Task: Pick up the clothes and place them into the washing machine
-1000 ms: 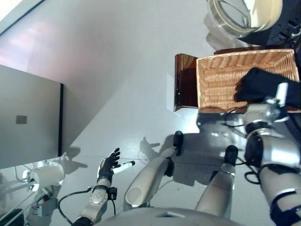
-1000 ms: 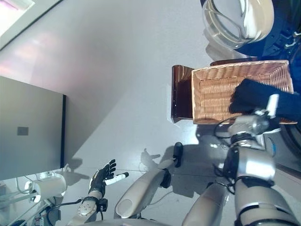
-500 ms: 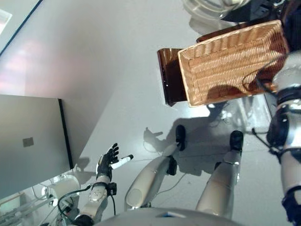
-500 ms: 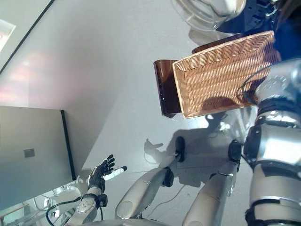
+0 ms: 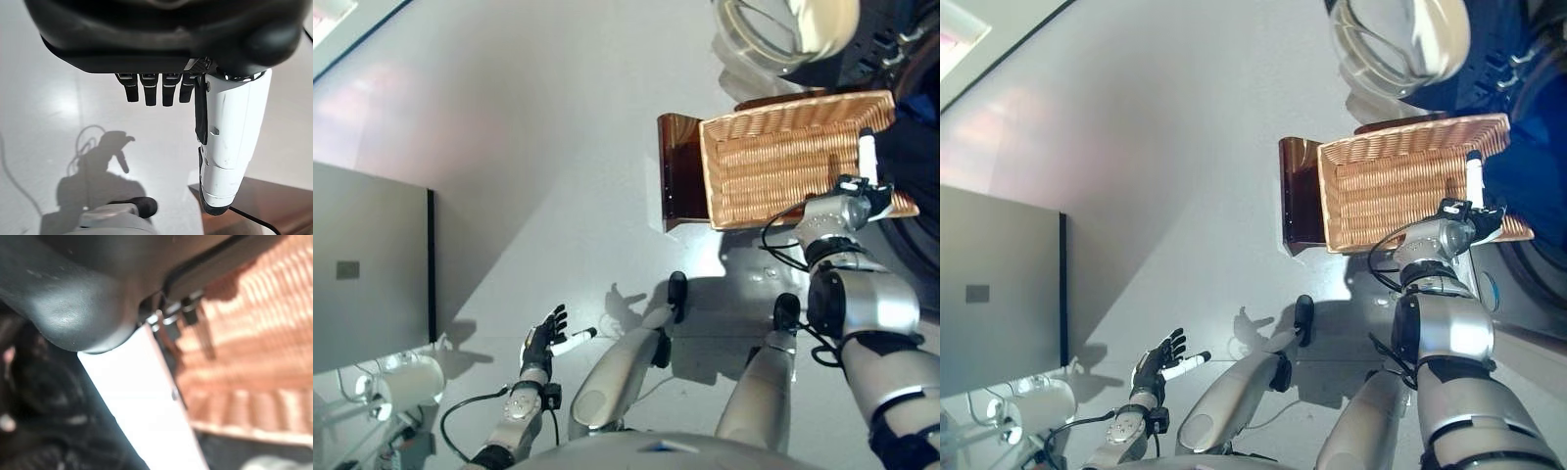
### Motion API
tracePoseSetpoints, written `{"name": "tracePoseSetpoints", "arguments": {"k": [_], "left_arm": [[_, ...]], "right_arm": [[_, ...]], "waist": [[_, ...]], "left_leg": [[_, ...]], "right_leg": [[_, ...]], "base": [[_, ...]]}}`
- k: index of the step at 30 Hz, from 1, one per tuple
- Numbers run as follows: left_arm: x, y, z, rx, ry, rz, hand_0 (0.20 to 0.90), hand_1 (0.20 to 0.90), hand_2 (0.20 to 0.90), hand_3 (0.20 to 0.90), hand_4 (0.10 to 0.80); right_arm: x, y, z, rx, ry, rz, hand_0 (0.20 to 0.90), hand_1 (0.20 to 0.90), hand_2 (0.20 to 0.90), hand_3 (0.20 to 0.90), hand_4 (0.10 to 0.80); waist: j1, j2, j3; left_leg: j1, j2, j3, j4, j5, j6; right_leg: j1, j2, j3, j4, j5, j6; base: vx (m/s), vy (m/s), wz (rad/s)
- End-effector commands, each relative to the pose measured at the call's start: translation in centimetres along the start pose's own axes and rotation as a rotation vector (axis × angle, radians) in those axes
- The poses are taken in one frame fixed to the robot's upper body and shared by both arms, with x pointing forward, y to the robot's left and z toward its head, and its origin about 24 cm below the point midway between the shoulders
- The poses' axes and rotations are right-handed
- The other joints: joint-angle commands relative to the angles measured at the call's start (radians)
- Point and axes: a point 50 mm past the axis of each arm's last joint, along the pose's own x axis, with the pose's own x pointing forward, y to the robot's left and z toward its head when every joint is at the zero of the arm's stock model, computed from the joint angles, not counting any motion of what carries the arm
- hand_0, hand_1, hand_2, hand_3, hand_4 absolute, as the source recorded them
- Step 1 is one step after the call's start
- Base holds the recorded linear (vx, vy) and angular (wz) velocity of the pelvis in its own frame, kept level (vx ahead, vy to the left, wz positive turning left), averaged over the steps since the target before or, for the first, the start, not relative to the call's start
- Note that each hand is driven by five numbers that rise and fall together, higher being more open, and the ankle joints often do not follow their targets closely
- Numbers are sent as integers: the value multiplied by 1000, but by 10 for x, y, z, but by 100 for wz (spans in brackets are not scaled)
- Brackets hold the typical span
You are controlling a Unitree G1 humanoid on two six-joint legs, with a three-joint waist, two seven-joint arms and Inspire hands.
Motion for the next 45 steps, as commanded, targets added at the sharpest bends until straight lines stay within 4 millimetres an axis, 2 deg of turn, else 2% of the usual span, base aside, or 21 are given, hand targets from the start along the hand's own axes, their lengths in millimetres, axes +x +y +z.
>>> {"name": "tracePoseSetpoints", "arguments": {"k": [1, 5, 8, 9, 14, 17, 19, 20, 21, 22, 23, 24, 26, 29, 31, 32, 33, 35, 40, 43, 45], "left_arm": [[-2, 36, -4, 61, 11, 106, 900, 900, 900, 900, 800], [-2, 40, -9, 83, 46, 113, 900, 900, 900, 900, 800], [-4, 44, -16, 79, 84, 141, 900, 900, 900, 900, 800], [-4, 46, -18, 79, 95, 155, 900, 900, 900, 900, 800], [-10, 56, -37, 75, 208, 201, 900, 900, 900, 900, 800], [-19, 62, -51, 131, 281, 201, 900, 900, 900, 900, 800], [-26, 68, -60, 138, 324, 221, 900, 900, 900, 900, 800], [-35, 72, -72, 159, 378, 226, 900, 900, 900, 900, 800], [-36, 72, -72, 159, 380, 226, 900, 900, 900, 900, 800], [-39, 72, -77, 177, 403, 213, 900, 900, 900, 900, 800], [-44, 74, -82, 196, 428, 209, 900, 900, 900, 900, 800], [-45, 77, -82, 207, 433, 212, 900, 900, 900, 900, 800], [-43, 80, -80, 237, 433, 205, 900, 900, 900, 900, 800], [-43, 79, -80, 249, 427, 192, 900, 900, 900, 900, 800], [-42, 81, -77, 196, 404, 235, 900, 900, 900, 900, 800], [-43, 81, -78, 180, 404, 244, 900, 900, 900, 900, 800], [-43, 82, -78, 166, 401, 258, 900, 900, 900, 900, 800], [-43, 84, -77, 157, 398, 270, 900, 900, 900, 900, 800], [-36, 78, -71, 103, 371, 313, 900, 900, 900, 900, 800], [-31, 69, -68, 82, 356, 297, 900, 900, 900, 900, 800], [-24, 61, -61, 85, 324, 269, 900, 900, 900, 900, 800]], "right_arm": [[7, 3, 30, -44, -139, 86, 900, 900, 900, 900, 800], [4, -30, -13, -152, -23, 72, 900, 900, 900, 900, 800], [-6, -68, -51, -205, 77, 68, 900, 900, 900, 900, 800], [-14, -87, -69, -256, 120, 77, 900, 900, 900, 900, 800], [-51, -190, -116, -503, 318, 62, 900, 900, 900, 900, 800], [-73, -259, -118, -725, 436, -1, 900, 900, 900, 900, 800], [-91, -299, -115, -750, 489, -79, 900, 900, 900, 900, 800], [-116, -343, -110, -802, 576, -171, 900, 900, 900, 900, 800], [-117, -343, -110, -803, 577, -172, 900, 900, 900, 900, 800], [-129, -361, -107, -859, 621, -209, 900, 900, 900, 900, 800], [-151, -393, -97, -941, 683, -292, 900, 900, 900, 900, 800], [-156, -402, -93, -965, 703, -331, 900, 900, 900, 900, 800], [-166, -416, -87, -1029, 750, -364, 900, 900, 900, 900, 800], [-176, -431, -77, -1090, 793, -395, 900, 900, 900, 900, 800], [-175, -434, -72, -1140, 805, -411, 900, 900, 900, 900, 800], [-173, -431, -73, -1146, 805, -396, 900, 900, 900, 900, 800], [-171, -429, -76, -1160, 812, -380, 900, 900, 900, 900, 800], [-170, -426, -80, -1166, 816, -362, 900, 900, 900, 900, 800], [-165, -406, -99, -1168, 818, -247, 900, 900, 900, 900, 800], [-161, -397, -105, -1190, 802, -184, 900, 900, 900, 900, 800], [-156, -390, -107, -1204, 786, -145, 900, 900, 900, 900, 800]], "waist": [[29, -46, -46], [41, -114, -66], [36, -171, -90], [31, -191, -99], [-9, -270, -165], [-28, -296, -216], [-53, -306, -249], [-79, -309, -280], [-80, -310, -280], [-91, -311, -282], [-117, -306, -275], [-129, -300, -270], [-152, -282, -246], [-170, -283, -242], [-180, -303, -259], [-186, -304, -261], [-189, -308, -261], [-191, -305, -261], [-196, -330, -297], [-204, -329, -319], [-203, -321, -324]], "left_leg": [[-62, 21, 24, 97, -69, -90], [-11, 37, 13, 94, -80, -90], [37, 43, 7, 90, -90, -90], [61, 46, 3, 90, -98, -91], [160, 54, -4, 72, -120, -84], [229, 51, -11, 32, -126, -74], [270, 42, -9, 1, -129, -65], [314, 34, -10, -15, -143, -52], [318, 33, -10, -17, -142, -51], [339, 28, -8, -15, -155, -40], [386, 24, -8, -1, -178, -18], [402, 27, -10, 8, -182, -10], [432, 39, -23, 33, -193, 6], [466, 32, -30, 50, -223, 4], [511, 26, -33, 54, -272, -17], [533, 34, -39, 51, -288, -27], [560, 44, -40, 43, -303, -38], [584, 58, -43, 33, -314, -47], [627, 113, -71, -23, -324, -84], [624, 171, -99, -4, -327, -107], [586, 196, -118, 71, -278, -122]], "right_leg": [[39, 34, -31, -37, -1, -108], [112, 40, -51, -73, 1, -103], [174, 44, -69, -100, 5, -98], [201, 45, -75, -109, 2, -96], [289, 47, -100, -134, 1, -87], [341, 46, -115, -143, -2, -80], [360, 45, -117, -139, -5, -74], [370, 43, -115, -103, -12, -65], [372, 42, -115, -100, -15, -65], [369, 40, -108, -51, -14, -63], [357, 41, -77, 93, 15, -65], [338, 51, -61, 158, 62, -67], [295, 105, -17, 280, 74, -83], [268, 121, -10, 249, 52, -99], [230, 39, -67, 16, 74, -86], [235, 17, -98, -69, 97, -75], [230, -4, -124, -139, 125, -64], [229, -7, -136, -190, 147, -53], [241, 35, -28, -198, 148, -52], [263, 81, -34, -175, 121, -67], [290, 120, -48, -175, 94, -88]], "base": [[27, -39, 20], [84, -48, 5], [133, -44, 2], [138, -35, -6], [154, -26, 5], [155, 10, 4], [167, 79, -2], [160, 81, -6], [157, 94, -7], [79, 105, -18], [91, 129, -12], [75, 127, -7], [19, 75, -2], [115, -30, -7], [283, -233, 3], [303, -246, 4], [189, -152, 5], [194, -181, 33], [201, -217, 4], [199, -308, 60], [128, -287, 41]]}}
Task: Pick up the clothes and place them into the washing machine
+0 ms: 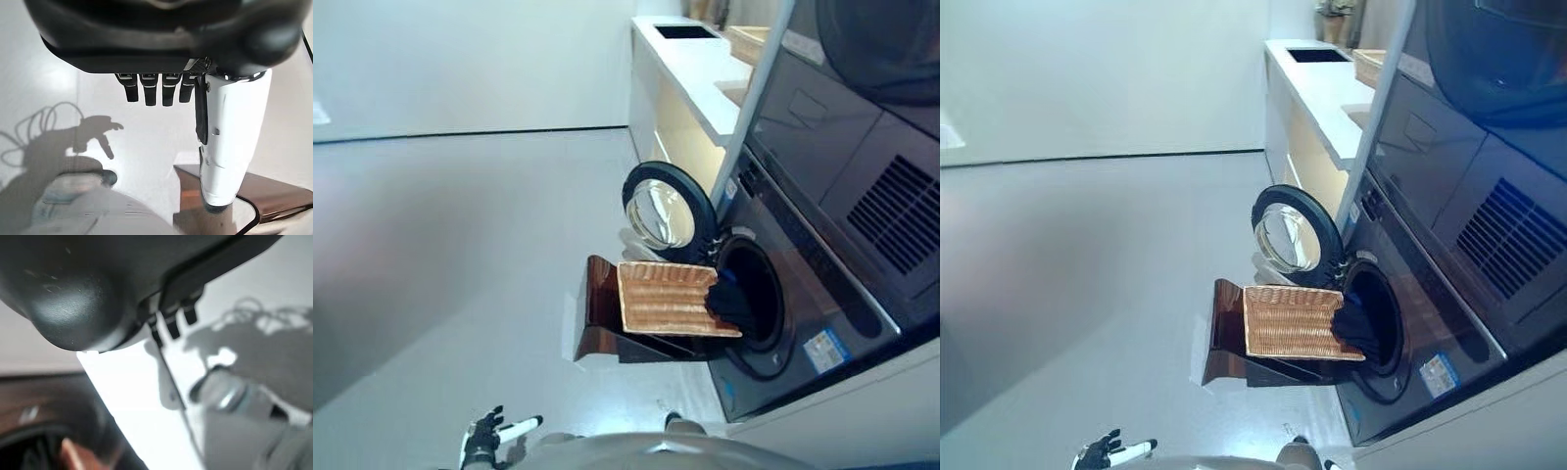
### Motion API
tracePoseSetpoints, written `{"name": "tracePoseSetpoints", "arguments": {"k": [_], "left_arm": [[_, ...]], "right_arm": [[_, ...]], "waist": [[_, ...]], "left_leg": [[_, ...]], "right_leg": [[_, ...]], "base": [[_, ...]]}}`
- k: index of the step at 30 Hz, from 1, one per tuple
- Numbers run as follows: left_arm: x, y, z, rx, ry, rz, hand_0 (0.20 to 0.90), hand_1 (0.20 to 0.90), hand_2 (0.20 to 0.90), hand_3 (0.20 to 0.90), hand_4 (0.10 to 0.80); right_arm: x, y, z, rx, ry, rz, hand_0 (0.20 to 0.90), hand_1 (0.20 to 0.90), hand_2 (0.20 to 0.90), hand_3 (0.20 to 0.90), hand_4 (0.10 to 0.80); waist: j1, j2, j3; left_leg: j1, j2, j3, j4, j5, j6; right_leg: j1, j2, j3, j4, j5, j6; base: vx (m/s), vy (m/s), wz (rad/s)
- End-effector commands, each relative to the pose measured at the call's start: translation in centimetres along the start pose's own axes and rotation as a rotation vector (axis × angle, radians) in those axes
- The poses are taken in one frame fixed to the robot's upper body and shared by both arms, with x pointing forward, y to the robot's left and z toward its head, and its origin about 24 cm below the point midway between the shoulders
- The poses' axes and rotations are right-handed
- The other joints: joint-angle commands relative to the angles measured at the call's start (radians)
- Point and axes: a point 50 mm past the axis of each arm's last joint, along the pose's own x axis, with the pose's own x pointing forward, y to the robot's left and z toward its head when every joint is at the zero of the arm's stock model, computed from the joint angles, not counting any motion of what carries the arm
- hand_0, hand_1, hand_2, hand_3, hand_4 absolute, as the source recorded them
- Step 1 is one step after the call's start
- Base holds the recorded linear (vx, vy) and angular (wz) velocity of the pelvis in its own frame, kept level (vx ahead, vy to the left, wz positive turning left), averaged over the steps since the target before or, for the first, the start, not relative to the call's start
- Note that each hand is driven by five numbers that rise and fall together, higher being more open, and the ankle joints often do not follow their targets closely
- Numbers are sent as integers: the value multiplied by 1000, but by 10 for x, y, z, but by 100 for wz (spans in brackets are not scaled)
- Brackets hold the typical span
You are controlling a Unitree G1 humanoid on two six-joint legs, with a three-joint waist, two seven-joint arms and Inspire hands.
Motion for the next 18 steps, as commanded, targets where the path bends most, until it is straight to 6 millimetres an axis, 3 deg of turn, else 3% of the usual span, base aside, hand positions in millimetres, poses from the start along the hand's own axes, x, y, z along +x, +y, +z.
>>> {"name": "tracePoseSetpoints", "arguments": {"k": [1, 3, 5, 6, 7, 8, 11, 16, 17, 18], "left_arm": [[9, -5, 48, -30, -176, 0, 900, 900, 900, 900, 800], [9, -6, 51, -40, -184, -1, 900, 900, 900, 900, 800], [9, -8, 59, -48, -212, -11, 900, 900, 900, 900, 800], [9, -8, 59, -48, -212, -11, 900, 900, 900, 900, 800], [9, -8, 59, -46, -210, -12, 900, 900, 900, 900, 800], [9, -9, 57, -42, -203, -17, 900, 900, 900, 900, 800], [9, -7, 49, -27, -171, -12, 900, 900, 900, 900, 800], [9, 1, 40, -1, -138, 11, 900, 900, 900, 900, 800], [9, 4, 39, 6, -131, 20, 900, 900, 900, 900, 800], [10, 5, 39, 9, -128, 23, 900, 900, 900, 900, 800]], "right_arm": [[4, -3, 35, 0, -132, -15, 900, 900, 900, 900, 800], [4, -1, 38, -1, -145, -6, 900, 900, 900, 900, 800], [4, 4, 47, -9, -176, 19, 900, 900, 900, 900, 800], [4, 4, 47, -9, -176, 19, 900, 900, 900, 900, 800], [5, 4, 47, -10, -175, 20, 900, 900, 900, 900, 800], [4, 7, 49, -23, -179, 29, 900, 900, 900, 900, 800], [5, 8, 49, -34, -176, 32, 900, 900, 900, 900, 800], [5, 10, 51, -41, -173, 38, 900, 900, 900, 900, 800], [5, 11, 53, -54, -179, 42, 900, 900, 900, 900, 800], [5, 12, 54, -63, -183, 40, 900, 900, 900, 900, 800]], "waist": [[-13, 17, 7], [-11, 20, 6], [5, 14, 11], [4, 15, 11], [8, 9, 15], [26, -8, 30], [44, -16, 37], [64, -15, 44], [73, -5, 46], [81, 7, 46]], "left_leg": [[187, 77, -58, -117, 78, -59], [176, 81, -70, -87, 104, -63], [121, 84, -78, 59, 190, -67], [118, 84, -80, 64, 189, -67], [93, 80, -80, 123, 212, -65], [35, 53, -78, 256, 255, -49], [-22, 37, -54, 367, 284, -36], [-97, 74, 0, 223, 285, -40], [-98, 108, 22, 69, 291, -49], [-103, 121, 25, -54, 298, -58]], "right_leg": [[-37, 17, 26, -160, 163, -14], [-28, 30, 24, -161, 153, -25], [16, 58, 16, -160, 116, -64], [16, 58, 15, -159, 116, -65], [35, 61, 12, -164, 107, -75], [76, 68, 18, -175, 92, -104], [115, 81, 19, -181, 71, -125], [143, 79, 25, -177, 37, -113], [154, 90, 29, -175, 12, -102], [168, 95, 32, -177, -5, -91]], "base": [[118, -261, 11], [118, -201, 19], [144, -226, 15], [78, -149, 6], [119, -239, -4], [149, -296, -5], [131, -187, -4], [139, 6, -10], [208, 111, 13], [273, 159, 21]]}}
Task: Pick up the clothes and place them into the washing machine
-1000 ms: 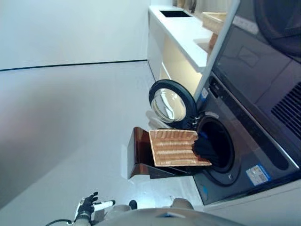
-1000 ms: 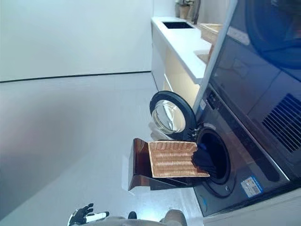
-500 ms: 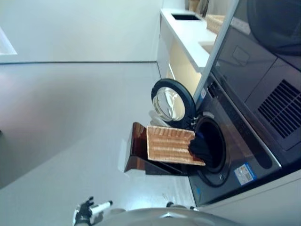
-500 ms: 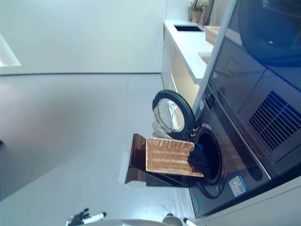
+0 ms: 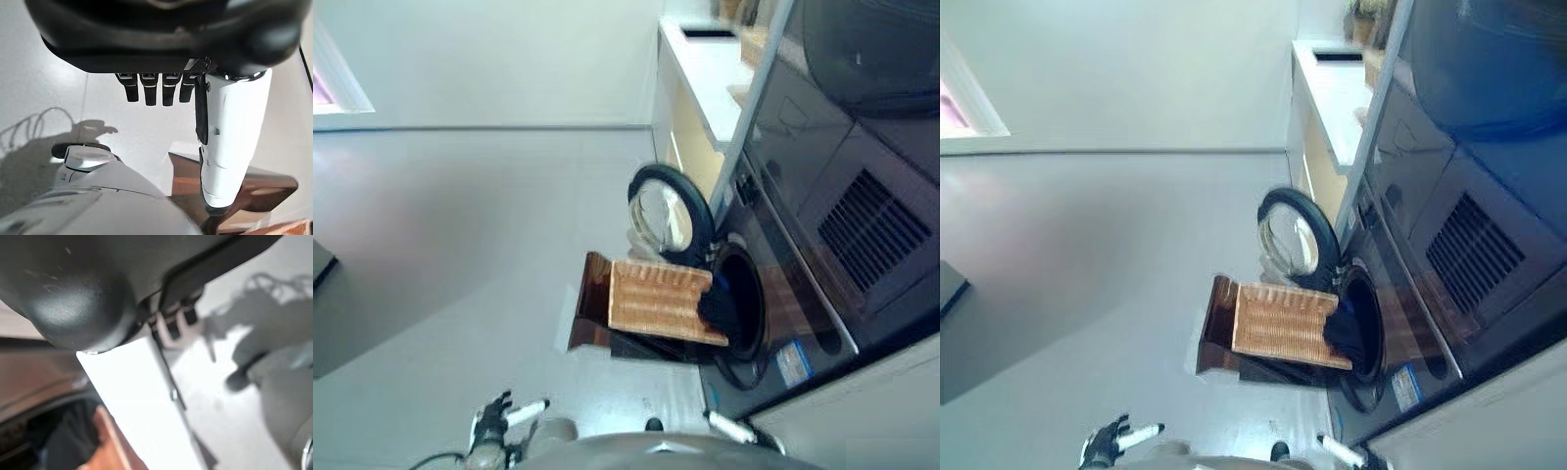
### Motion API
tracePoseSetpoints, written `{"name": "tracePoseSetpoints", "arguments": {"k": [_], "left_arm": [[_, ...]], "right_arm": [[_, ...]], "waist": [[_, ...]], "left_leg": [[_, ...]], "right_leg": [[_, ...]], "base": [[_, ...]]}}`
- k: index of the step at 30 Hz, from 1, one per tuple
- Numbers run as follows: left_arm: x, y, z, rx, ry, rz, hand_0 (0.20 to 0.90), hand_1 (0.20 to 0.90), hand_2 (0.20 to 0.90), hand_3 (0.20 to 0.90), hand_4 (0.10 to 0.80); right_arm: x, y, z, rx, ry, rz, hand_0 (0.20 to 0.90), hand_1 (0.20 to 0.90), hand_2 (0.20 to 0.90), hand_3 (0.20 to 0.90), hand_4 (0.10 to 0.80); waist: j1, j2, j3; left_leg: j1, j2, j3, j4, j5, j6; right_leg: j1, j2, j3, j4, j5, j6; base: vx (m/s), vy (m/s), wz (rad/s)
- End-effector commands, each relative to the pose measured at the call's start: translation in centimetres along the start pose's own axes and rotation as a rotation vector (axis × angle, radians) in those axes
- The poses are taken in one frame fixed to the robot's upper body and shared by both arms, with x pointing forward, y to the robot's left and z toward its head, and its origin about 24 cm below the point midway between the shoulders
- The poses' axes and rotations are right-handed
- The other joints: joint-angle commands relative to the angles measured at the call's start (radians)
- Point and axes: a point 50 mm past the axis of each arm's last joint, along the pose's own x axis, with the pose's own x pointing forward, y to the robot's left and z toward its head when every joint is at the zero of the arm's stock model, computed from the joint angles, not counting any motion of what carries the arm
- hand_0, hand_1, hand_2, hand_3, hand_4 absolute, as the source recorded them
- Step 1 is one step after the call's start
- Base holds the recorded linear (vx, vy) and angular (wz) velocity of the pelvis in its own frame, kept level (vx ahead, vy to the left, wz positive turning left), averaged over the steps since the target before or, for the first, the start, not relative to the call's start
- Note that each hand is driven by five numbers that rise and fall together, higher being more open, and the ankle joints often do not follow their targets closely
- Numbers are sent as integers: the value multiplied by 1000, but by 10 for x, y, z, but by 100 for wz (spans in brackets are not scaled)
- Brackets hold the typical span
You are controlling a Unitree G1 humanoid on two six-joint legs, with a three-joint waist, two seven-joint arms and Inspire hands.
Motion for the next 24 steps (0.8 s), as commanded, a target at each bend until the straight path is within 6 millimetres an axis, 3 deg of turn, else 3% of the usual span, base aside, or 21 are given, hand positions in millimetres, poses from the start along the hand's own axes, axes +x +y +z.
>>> {"name": "tracePoseSetpoints", "arguments": {"k": [1, 3, 6, 7, 10, 11, 12, 13, 14, 15, 17, 19, 20, 22, 24], "left_arm": [[2, 4, 9, 1, -56, 35, 900, 900, 900, 900, 800], [2, 2, 10, 3, -54, 35, 900, 900, 900, 900, 800], [2, -2, 15, 1, -66, 34, 900, 900, 900, 900, 800], [4, -5, 21, 9, -83, 30, 900, 900, 900, 900, 800], [4, -5, 23, 8, -91, 32, 900, 900, 900, 900, 800], [4, -3, 25, 12, -100, 38, 900, 900, 900, 900, 800], [5, -3, 25, 12, -100, 39, 900, 900, 900, 900, 800], [7, 2, 35, 38, -136, 47, 900, 900, 900, 900, 800], [7, 3, 35, 39, -136, 48, 900, 900, 900, 900, 800], [10, 8, 48, 50, -176, 66, 900, 900, 900, 900, 800], [13, 11, 70, 64, -241, 69, 900, 900, 900, 900, 800], [13, 14, 71, 69, -242, 80, 900, 900, 900, 900, 800], [13, 15, 74, 61, -260, 83, 900, 900, 900, 900, 800], [13, 14, 73, 63, -261, 76, 900, 900, 900, 900, 800], [11, 5, 61, 108, -235, 26, 900, 900, 900, 900, 800]], "right_arm": [[4, -16, 21, -29, -89, -39, 900, 900, 900, 900, 800], [5, -15, 25, -33, -103, -46, 900, 900, 900, 900, 800], [5, -13, 32, -2, -122, -50, 900, 900, 900, 900, 800], [5, -9, 35, 15, -125, -41, 900, 900, 900, 900, 800], [5, -6, 35, 16, -121, -36, 900, 900, 900, 900, 800], [5, -2, 33, 43, -112, -27, 900, 900, 900, 900, 800], [5, -2, 33, 44, -112, -26, 900, 900, 900, 900, 800], [4, 2, 29, 82, -97, -16, 900, 900, 900, 900, 800], [4, 2, 29, 83, -97, -16, 900, 900, 900, 900, 800], [3, 10, 31, 66, -111, 16, 900, 900, 900, 900, 800], [3, 19, 48, 53, -163, 38, 900, 900, 900, 900, 800], [3, 21, 49, 64, -168, 42, 900, 900, 900, 900, 800], [2, 24, 49, 82, -176, 68, 900, 900, 900, 900, 800], [2, 21, 48, 86, -172, 63, 900, 900, 900, 900, 800], [5, 1, 42, 134, -143, -11, 900, 900, 900, 900, 800]], "waist": [[16, 32, -6], [29, 53, -4], [34, 69, -3], [36, 80, -11], [50, 85, -22], [53, 75, -43], [53, 72, -42], [57, 51, -52], [59, 48, -53], [61, 29, -43], [64, 23, -27], [60, 20, -28], [53, 11, -40], [50, 4, -50], [55, -11, -80]], "left_leg": [[-30, 45, 15, -148, -1, 50], [-54, 75, -8, -286, 64, 29], [-92, 94, 35, -368, 95, 3], [-105, 100, 78, -378, 105, -2], [-84, 98, 81, -366, 113, 5], [-70, 87, 86, -348, 120, 12], [-68, 85, 88, -348, 119, 12], [-59, 59, 96, -313, 81, 33], [-60, 56, 98, -310, 79, 34], [-56, 42, 111, -255, 38, 52], [-59, 21, 111, -226, 13, 77], [-44, 14, 120, -242, 14, 81], [-26, -4, 126, -292, 24, 80], [-25, -15, 124, -302, 20, 83], [-25, -45, 131, -293, -10, 94]], "right_leg": [[111, -17, 17, -201, 77, 82], [141, -14, 30, -207, 49, 95], [188, -30, 38, -210, 10, 112], [223, -46, 41, -216, -13, 124], [256, -65, 59, -215, -32, 137], [281, -106, 65, -192, -37, 158], [281, -109, 65, -192, -39, 159], [270, -147, 74, -134, -15, 178], [268, -150, 76, -132, -17, 179], [215, -171, 77, -30, 60, 197], [158, -166, 82, 42, 118, 197], [146, -168, 76, 44, 135, 201], [147, -172, 67, 10, 180, 214], [164, -177, 68, -17, 186, 222], [205, -218, 42, -69, 243, 238]], "base": [[263, 158, 9], [285, 151, 9], [322, 182, -29], [279, 186, -36], [346, 245, 6], [390, 279, -50], [499, 371, -53], [229, 173, -29], [351, 295, -32], [181, 174, -37], [217, 172, -58], [162, 66, -39], [169, 39, -25], [164, 40, -17], [153, 61, -2]]}}
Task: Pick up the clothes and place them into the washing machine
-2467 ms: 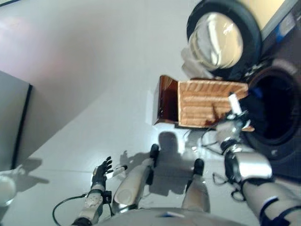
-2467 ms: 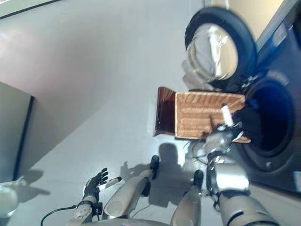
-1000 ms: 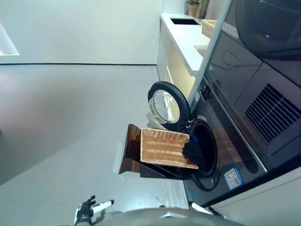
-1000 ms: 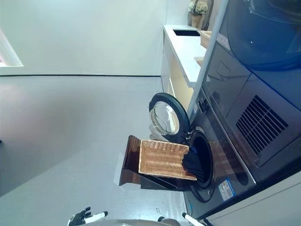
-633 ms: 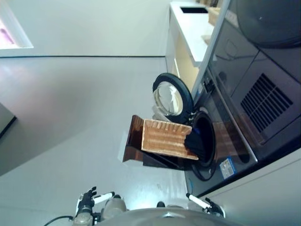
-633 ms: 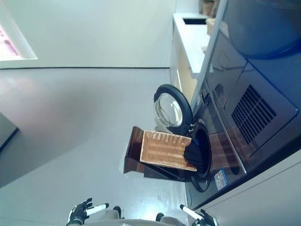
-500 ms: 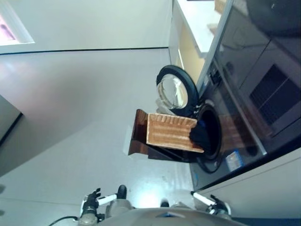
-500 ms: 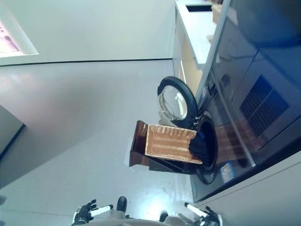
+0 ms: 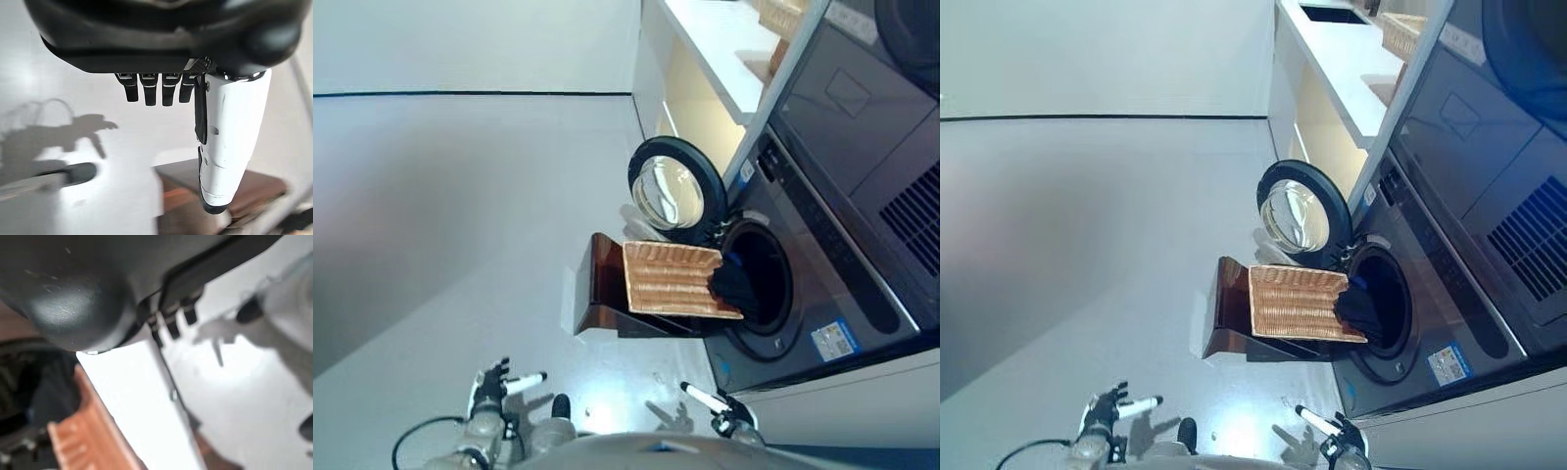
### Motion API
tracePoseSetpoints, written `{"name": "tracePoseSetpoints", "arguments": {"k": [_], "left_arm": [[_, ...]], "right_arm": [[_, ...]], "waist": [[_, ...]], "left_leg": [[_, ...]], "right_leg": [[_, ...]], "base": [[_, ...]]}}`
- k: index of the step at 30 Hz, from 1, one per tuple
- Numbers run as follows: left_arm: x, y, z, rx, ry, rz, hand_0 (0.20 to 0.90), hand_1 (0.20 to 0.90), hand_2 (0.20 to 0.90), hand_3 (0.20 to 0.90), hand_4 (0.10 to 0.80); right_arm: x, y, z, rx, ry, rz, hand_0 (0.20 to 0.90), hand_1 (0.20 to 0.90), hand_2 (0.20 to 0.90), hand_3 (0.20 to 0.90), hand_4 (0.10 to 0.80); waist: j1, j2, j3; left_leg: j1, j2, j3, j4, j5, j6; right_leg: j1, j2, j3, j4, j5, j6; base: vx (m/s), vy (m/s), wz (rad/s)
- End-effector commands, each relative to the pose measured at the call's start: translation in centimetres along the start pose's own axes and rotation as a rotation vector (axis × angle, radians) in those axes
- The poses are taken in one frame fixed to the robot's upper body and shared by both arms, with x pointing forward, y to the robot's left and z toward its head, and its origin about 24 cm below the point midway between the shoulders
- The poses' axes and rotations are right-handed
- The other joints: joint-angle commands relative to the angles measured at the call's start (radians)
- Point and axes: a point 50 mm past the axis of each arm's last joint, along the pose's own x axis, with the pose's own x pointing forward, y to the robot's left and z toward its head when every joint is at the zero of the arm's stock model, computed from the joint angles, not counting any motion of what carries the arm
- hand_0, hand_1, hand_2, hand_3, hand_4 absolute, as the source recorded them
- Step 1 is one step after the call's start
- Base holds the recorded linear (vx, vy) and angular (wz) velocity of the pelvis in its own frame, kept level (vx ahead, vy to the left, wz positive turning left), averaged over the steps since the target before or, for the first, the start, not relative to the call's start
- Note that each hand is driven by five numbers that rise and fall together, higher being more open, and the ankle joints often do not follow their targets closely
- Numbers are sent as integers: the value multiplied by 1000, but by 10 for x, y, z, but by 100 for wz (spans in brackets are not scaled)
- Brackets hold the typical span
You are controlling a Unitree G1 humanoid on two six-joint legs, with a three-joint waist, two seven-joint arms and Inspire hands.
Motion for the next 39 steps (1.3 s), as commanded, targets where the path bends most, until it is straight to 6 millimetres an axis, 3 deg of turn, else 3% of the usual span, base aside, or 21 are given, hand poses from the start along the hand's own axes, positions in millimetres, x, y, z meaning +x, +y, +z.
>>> {"name": "tracePoseSetpoints", "arguments": {"k": [1, 5, 7, 8, 12, 14, 15, 16, 18, 21, 22, 23, 26, 30, 31, 34, 35, 36, 37, 38, 39], "left_arm": [[-2, -2, 1, 42, -43, -19, 900, 900, 900, 900, 800], [-11, -8, -25, 111, 37, -78, 900, 900, 900, 900, 800], [-12, -9, -28, 122, 45, -87, 900, 900, 900, 900, 800], [-13, -10, -31, 131, 55, -104, 900, 900, 900, 900, 800], [-12, -12, -27, 121, 48, -157, 900, 900, 900, 900, 800], [-11, -11, -25, 117, 42, -160, 900, 900, 900, 900, 800], [-10, -11, -23, 135, 34, -171, 900, 900, 900, 900, 800], [-10, -10, -23, 142, 35, -169, 900, 900, 900, 900, 800], [-9, -9, -22, 140, 32, -163, 900, 900, 900, 900, 800], [-11, -11, -25, 141, 47, -166, 900, 900, 900, 900, 800], [-11, -12, -26, 133, 55, -160, 900, 900, 900, 900, 800], [-11, -12, -26, 133, 55, -161, 900, 900, 900, 900, 800], [-13, -16, -28, 131, 60, -165, 900, 900, 900, 900, 800], [-16, -22, -32, 104, 77, -171, 900, 900, 900, 900, 800], [-16, -25, -30, 97, 69, -179, 900, 900, 900, 900, 800], [-12, -32, -16, 79, 15, -194, 900, 900, 900, 900, 800], [-11, -33, -9, 66, -8, -192, 900, 900, 900, 900, 800], [-11, -33, -9, 66, -8, -192, 900, 900, 900, 900, 800], [-11, -34, -10, 78, -10, -204, 900, 900, 900, 900, 800], [-11, -34, -10, 87, -13, -206, 900, 900, 900, 900, 800], [-11, -34, -10, 88, -13, -206, 900, 900, 900, 900, 800]], "right_arm": [[4, -35, 21, 90, -88, -111, 900, 900, 900, 900, 800], [4, -44, 20, 115, -77, -128, 900, 900, 900, 900, 800], [4, -44, 20, 120, -78, -130, 900, 900, 900, 900, 800], [5, -45, 22, 127, -84, -124, 900, 900, 900, 900, 800], [5, -51, 24, 139, -92, -122, 900, 900, 900, 900, 800], [5, -53, 24, 136, -90, -126, 900, 900, 900, 900, 800], [4, -57, 22, 142, -87, -133, 900, 900, 900, 900, 800], [4, -58, 19, 138, -77, -137, 900, 900, 900, 900, 800], [4, -59, 17, 140, -68, -135, 900, 900, 900, 900, 800], [3, -61, 10, 118, -36, -141, 900, 900, 900, 900, 800], [3, -59, 9, 115, -33, -137, 900, 900, 900, 900, 800], [3, -59, 9, 115, -32, -138, 900, 900, 900, 900, 800], [2, -59, 6, 118, -31, -126, 900, 900, 900, 900, 800], [1, -60, 2, 100, -26, -113, 900, 900, 900, 900, 800], [1, -59, 6, 90, -41, -105, 900, 900, 900, 900, 800], [4, -53, 24, 92, -102, -90, 900, 900, 900, 900, 800], [5, -46, 31, 64, -125, -64, 900, 900, 900, 900, 800], [5, -46, 31, 63, -125, -64, 900, 900, 900, 900, 800], [5, -36, 35, 14, -146, -22, 900, 900, 900, 900, 800], [5, -32, 36, -13, -153, -8, 900, 900, 900, 900, 800], [5, -32, 36, -13, -153, -8, 900, 900, 900, 900, 800]], "waist": [[1, 9, -59], [3, 1, -90], [4, 2, -90], [2, 12, -87], [-28, 77, -58], [-35, 93, -38], [-63, 122, -17], [-71, 133, -9], [-89, 130, 0], [-136, 101, 22], [-163, 92, 29], [-163, 100, 29], [-183, 87, 22], [-187, 93, -15], [-185, 97, -19], [-170, 88, -9], [-154, 82, -2], [-154, 83, -1], [-146, 74, -2], [-143, 66, 1], [-144, 67, 1]], "left_leg": [[-136, -10, -74, 29, 35, -37], [-113, -48, -63, 39, -14, -21], [-114, -59, -63, 59, -27, -15], [-102, -79, -69, 75, -51, 4], [-51, -117, -119, 93, -89, 57], [-31, -124, -122, 99, -96, 70], [21, -125, -152, 78, -105, 80], [54, -119, -159, 65, -112, 79], [88, -125, -176, 52, -123, 68], [196, -145, -237, -2, -175, 47], [249, -133, -267, -26, -195, 32], [254, -123, -268, -28, -200, 31], [284, -111, -314, -17, -227, 19], [295, -69, -359, 57, -211, -11], [275, -60, -364, 118, -180, -27], [169, -75, -349, 316, -75, -66], [142, -76, -345, 377, -39, -74], [142, -76, -345, 379, -40, -74], [111, -68, -327, 478, 35, -85], [85, -65, -311, 538, 66, -89], [82, -64, -311, 541, 64, -89]], "right_leg": [[84, -76, -6, -71, 255, 61], [96, -124, -9, -97, 334, 76], [91, -134, -2, -90, 361, 76], [69, -145, 14, -36, 399, 63], [-33, -87, 83, 233, 408, 1], [-78, -90, 78, 311, 418, -12], [-151, -24, 78, 407, 306, -38], [-216, -9, 43, 403, 229, -57], [-257, -1, -12, 289, 190, -64], [-304, 23, -67, -56, 252, -30], [-359, 23, -74, -213, 314, -9], [-347, 31, -80, -227, 318, -9], [-326, 68, 21, -226, 328, -14], [-294, 111, 22, -198, 320, -42], [-281, 123, 13, -194, 305, -53], [-220, 122, -8, -212, 277, -80], [-190, 131, -12, -211, 252, -99], [-189, 132, -12, -211, 251, -99], [-153, 142, -9, -213, 222, -119], [-136, 143, -8, -215, 211, -128], [-137, 144, -8, -215, 211, -128]], "base": [[118, 62, 8], [143, 91, -16], [94, 114, -1], [136, 205, 9], [167, 282, 13], [162, 243, 29], [341, 314, 47], [394, 199, 42], [312, -30, 16], [484, -156, 39], [455, -137, 49], [403, -121, 81], [295, -128, 74], [370, -223, 67], [152, -115, 59], [209, -177, 36], [208, -171, 13], [277, -196, -11], [202, -164, -26], [201, -163, -33], [121, -120, -19]]}}
